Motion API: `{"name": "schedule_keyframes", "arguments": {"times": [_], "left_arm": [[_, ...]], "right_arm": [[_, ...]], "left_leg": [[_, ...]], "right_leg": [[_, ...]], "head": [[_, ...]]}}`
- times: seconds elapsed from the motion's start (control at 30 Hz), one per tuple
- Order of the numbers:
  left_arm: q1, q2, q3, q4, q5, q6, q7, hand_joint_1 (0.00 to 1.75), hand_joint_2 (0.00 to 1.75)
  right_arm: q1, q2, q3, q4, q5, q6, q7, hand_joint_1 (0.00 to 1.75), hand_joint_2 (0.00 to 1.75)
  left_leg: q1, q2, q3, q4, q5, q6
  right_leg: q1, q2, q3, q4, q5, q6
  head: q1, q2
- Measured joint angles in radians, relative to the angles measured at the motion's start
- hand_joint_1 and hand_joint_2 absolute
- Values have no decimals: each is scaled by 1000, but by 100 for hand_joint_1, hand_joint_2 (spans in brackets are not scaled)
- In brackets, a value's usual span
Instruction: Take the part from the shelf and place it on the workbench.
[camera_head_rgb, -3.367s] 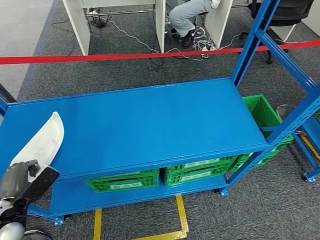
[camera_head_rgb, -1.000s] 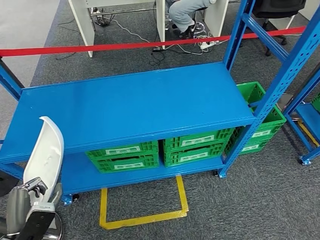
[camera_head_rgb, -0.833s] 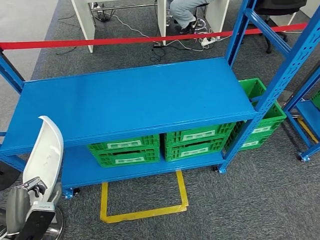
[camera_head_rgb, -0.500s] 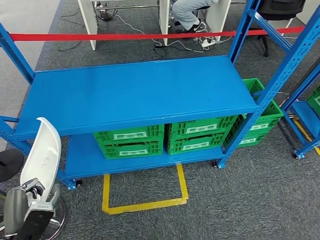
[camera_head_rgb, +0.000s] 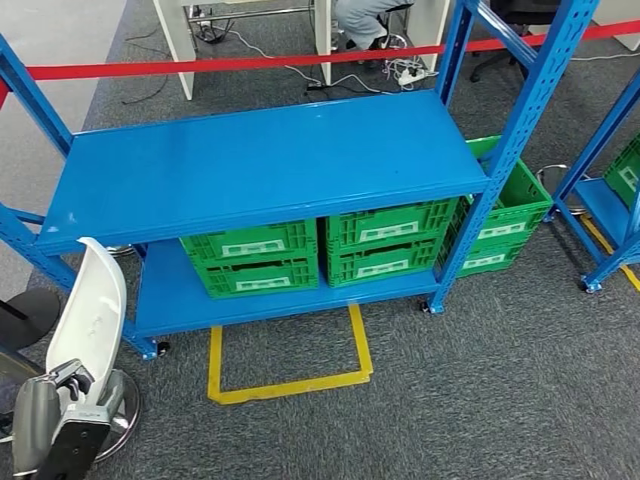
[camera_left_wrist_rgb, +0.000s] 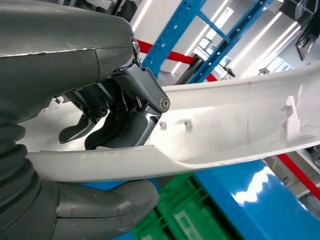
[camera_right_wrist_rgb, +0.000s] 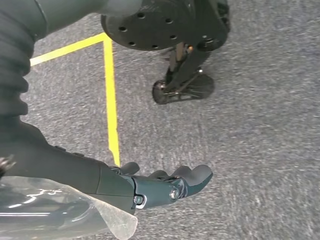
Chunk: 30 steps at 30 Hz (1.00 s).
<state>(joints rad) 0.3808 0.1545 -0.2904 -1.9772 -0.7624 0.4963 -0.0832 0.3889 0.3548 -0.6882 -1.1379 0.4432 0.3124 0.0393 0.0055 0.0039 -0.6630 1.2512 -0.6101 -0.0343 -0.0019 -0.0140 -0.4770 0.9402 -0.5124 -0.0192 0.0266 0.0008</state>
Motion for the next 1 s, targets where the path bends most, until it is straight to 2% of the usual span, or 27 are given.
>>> {"name": "schedule_keyframes", "arguments": {"times": [0.03, 0.07, 0.1, 0.13, 0.17, 0.2, 0.23, 0.3, 0.33, 0.37, 0.4, 0.47, 0.5, 0.53, 0.57, 0.6, 0.63, 0.67, 0.7, 0.73, 0.77, 0.8, 0.83, 0.87, 0.9, 0.97, 1.0], "left_arm": [[0, 0, 0, 0, 0, 0, 0, 175, 175], [0, 1, -1, 0, 0, 0, 0, 175, 175], [0, 1, -1, 0, 1, 0, 0, 175, 175], [-1, 1, -1, 0, 1, 0, 0, 175, 175], [-1, 1, -2, 0, 1, 0, 0, 175, 175], [-1, 1, -2, 0, 1, 0, 0, 175, 175], [-2, 1, -3, 0, 1, 0, 0, 175, 175], [-2, 1, -4, -1, 1, 0, 1, 175, 175], [-2, 0, -4, -1, 0, 0, 1, 175, 175], [-2, 0, -4, 0, 0, 0, 2, 175, 175], [-2, 0, -4, 0, -1, 1, 2, 175, 175], [-2, 0, -4, 0, -1, 1, 2, 175, 175], [-1, 0, -4, 0, -1, 2, 2, 175, 175], [-1, 0, -4, 0, -1, 2, 2, 175, 175], [-1, 0, -4, 0, -1, 3, 2, 175, 175], [-1, 0, -4, 0, -1, 3, 2, 175, 175], [-1, 0, -4, 0, -1, 4, 2, 175, 175], [-1, 0, -4, 0, -1, 5, 2, 175, 175], [-1, 0, -4, 0, -1, 5, 2, 175, 175], [-2, 0, -5, 0, -2, 6, 2, 175, 175], [-2, 0, -5, 0, -3, 7, 2, 175, 175], [-2, 0, -5, 0, -3, 7, 2, 175, 175], [-1, 0, -6, 0, -4, 7, 2, 175, 175], [-1, 1, -6, 0, -4, 7, 2, 175, 175], [0, 1, -7, 0, -4, 8, 2, 175, 175], [0, 1, -8, 0, -4, 8, 2, 175, 175], [0, 1, -9, 0, -4, 8, 2, 175, 175]], "right_arm": [[0, 0, 1, 0, 0, 0, 0, 0, 175], [0, 0, 2, 0, 0, 0, 0, 0, 175], [0, 0, 3, 0, 0, 0, 0, 0, 175], [0, 0, 4, 0, 0, 0, 0, 0, 175], [0, 0, 4, 0, 0, 0, 0, 0, 175], [0, 0, 5, -1, 0, 0, 0, 0, 175], [0, 0, 6, -2, -2, 0, -1, 0, 175], [3, 0, 7, -5, -10, -1, 0, 0, 175], [7, 0, 8, -8, -18, -2, 3, 0, 175], [11, 0, 10, -12, -26, -4, 7, 0, 175], [16, 0, 14, -15, -35, -6, 12, 0, 175], [25, 0, 23, -24, -50, -11, 22, 0, 175], [29, 0, 28, -29, -57, -12, 26, 0, 175], [33, 0, 32, -33, -62, -14, 29, 0, 175], [36, 0, 35, -38, -68, -16, 32, 0, 175], [39, 0, 38, -42, -73, -17, 33, 0, 175], [42, 0, 42, -47, -79, -18, 35, 0, 175], [43, 0, 46, -53, -85, -19, 36, 0, 175], [45, 0, 50, -58, -90, -21, 37, 0, 175], [46, 0, 53, -61, -94, -21, 38, 0, 175], [47, 0, 55, -64, -97, -22, 38, 0, 175], [50, 0, 57, -65, -98, -22, 38, 0, 175], [52, 0, 58, -66, -99, -22, 39, 0, 175], [54, 1, 59, -67, -100, -23, 39, 0, 175], [54, 1, 60, -68, -100, -23, 39, 0, 175], [55, 1, 62, -69, -102, -23, 40, 0, 175], [55, 1, 63, -69, -103, -24, 40, 0, 175]], "left_leg": [[0, 0, 11, 23, 9, -1], [1, 0, 36, 11, 35, -1], [1, 0, 79, -37, 64, 1], [1, -1, 131, -109, 80, 5], [0, -1, 179, -184, 83, 10], [-2, -2, 213, -242, 77, 16], [-4, -3, 228, -276, 68, 21], [-4, -1, 218, -289, 72, 35], [-3, 1, 209, -291, 79, 44], [-2, 3, 199, -293, 89, 54], [0, 5, 188, -294, 100, 63], [-2, 7, 164, -292, 120, 69], [-4, 7, 149, -291, 131, 69], [-5, 8, 135, -290, 142, 69], [-6, 8, 120, -288, 152, 68], [-7, 8, 107, -287, 162, 66], [-7, 8, 96, -285, 171, 63], [-9, 8, 87, -283, 179, 60], [-11, 8, 80, -281, 187, 55], [-12, 8, 75, -279, 196, 51], [-13, 9, 72, -279, 205, 46], [-12, 7, 68, -279, 211, 41], [-12, 5, 63, -275, 203, 35], [-10, 3, 56, -258, 177, 29], [-9, 1, 45, -221, 133, 22], [-4, -1, 21, -96, 28, 10], [-3, -1, 14, -33, -2, 7]], "right_leg": [[0, -1, -16, 8, 9, 1], [0, -1, -33, 17, 16, 3], [0, -2, -48, 27, 23, 5], [1, -1, -64, 36, 29, 8], [3, -1, -77, 44, 35, 12], [4, -1, -88, 50, 42, 17], [5, -1, -97, 53, 50, 22], [4, 0, -110, 56, 62, 34], [3, 3, -118, 64, 51, 40], [2, 5, -129, 85, 23, 45], [1, 8, -144, 127, -22, 50], [0, 10, -177, 253, -114, 57], [-1, 10, -185, 309, -134, 59], [-1, 10, -181, 338, -129, 60], [-1, 10, -160, 332, -105, 59], [-1, 10, -121, 289, -71, 57], [0, 11, -67, 216, -45, 53], [0, 12, -8, 131, -35, 49], [1, 13, 40, 58, -37, 45], [3, 14, 68, 8, -45, 42], [4, 14, 76, -15, -50, 40], [3, 13, 69, -20, -46, 34], [2, 11, 58, -20, -39, 27], [0, 9, 48, -19, -30, 17], [-2, 6, 37, -19, -21, 9], [0, 3, 13, -13, -5, 1], [0, 2, 1, -7, 3, 1]], "head": [[0, 0], [0, 0], [0, 0], [0, 0], [1, 0], [1, 0], [1, 0], [1, 0], [1, 0], [3, 0], [5, 0], [8, 0], [8, 0], [8, 0], [8, 0], [8, 0], [8, 0], [8, 0], [7, 0], [7, 0], [6, 0], [7, 0], [7, 0], [6, 0], [5, 0], [1, 0], [1, 0]]}}
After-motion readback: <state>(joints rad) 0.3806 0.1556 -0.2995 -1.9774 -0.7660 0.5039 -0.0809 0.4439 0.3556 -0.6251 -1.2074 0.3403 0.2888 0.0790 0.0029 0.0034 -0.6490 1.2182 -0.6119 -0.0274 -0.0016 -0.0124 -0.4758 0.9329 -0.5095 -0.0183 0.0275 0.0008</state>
